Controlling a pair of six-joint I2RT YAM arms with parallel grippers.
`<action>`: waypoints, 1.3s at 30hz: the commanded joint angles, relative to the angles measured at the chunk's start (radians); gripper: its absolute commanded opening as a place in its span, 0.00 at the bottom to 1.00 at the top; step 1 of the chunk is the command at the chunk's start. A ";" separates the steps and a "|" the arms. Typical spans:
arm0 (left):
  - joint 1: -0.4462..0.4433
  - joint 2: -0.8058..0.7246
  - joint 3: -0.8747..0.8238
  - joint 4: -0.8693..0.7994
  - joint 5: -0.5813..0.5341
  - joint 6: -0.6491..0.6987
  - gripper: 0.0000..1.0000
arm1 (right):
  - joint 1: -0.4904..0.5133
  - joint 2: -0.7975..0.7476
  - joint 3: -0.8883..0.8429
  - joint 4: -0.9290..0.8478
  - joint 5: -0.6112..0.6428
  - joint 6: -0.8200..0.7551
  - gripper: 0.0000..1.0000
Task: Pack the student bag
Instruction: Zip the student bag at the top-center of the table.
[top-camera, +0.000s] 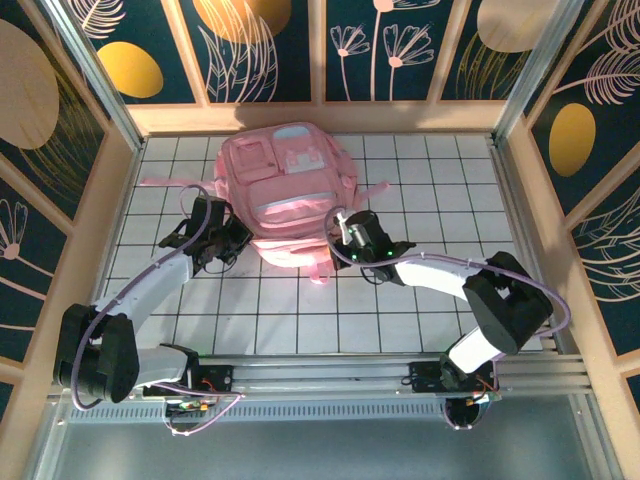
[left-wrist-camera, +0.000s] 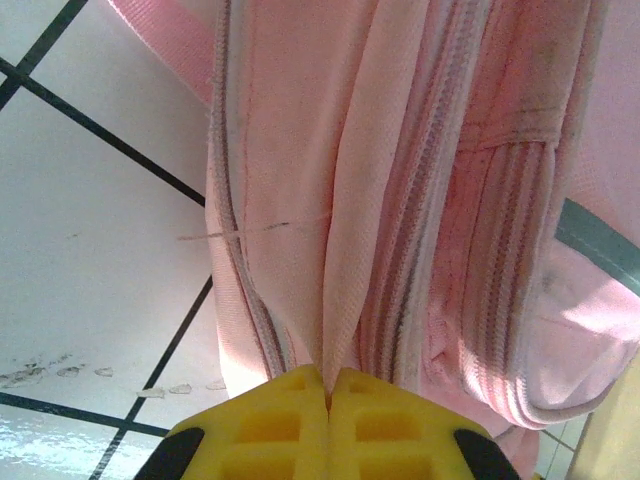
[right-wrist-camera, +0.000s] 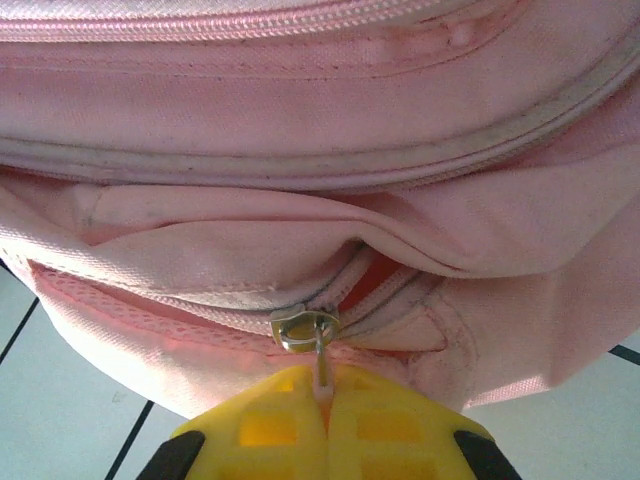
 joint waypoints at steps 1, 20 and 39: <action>0.054 -0.024 0.056 -0.053 -0.207 0.063 0.00 | -0.063 -0.023 -0.028 -0.073 0.049 -0.030 0.00; 0.062 0.004 0.241 -0.206 -0.260 0.128 0.57 | 0.326 0.317 0.327 0.189 -0.156 0.054 0.00; 0.062 -0.073 -0.075 -0.151 -0.023 -0.127 0.51 | 0.356 0.403 0.433 0.153 -0.039 0.029 0.00</action>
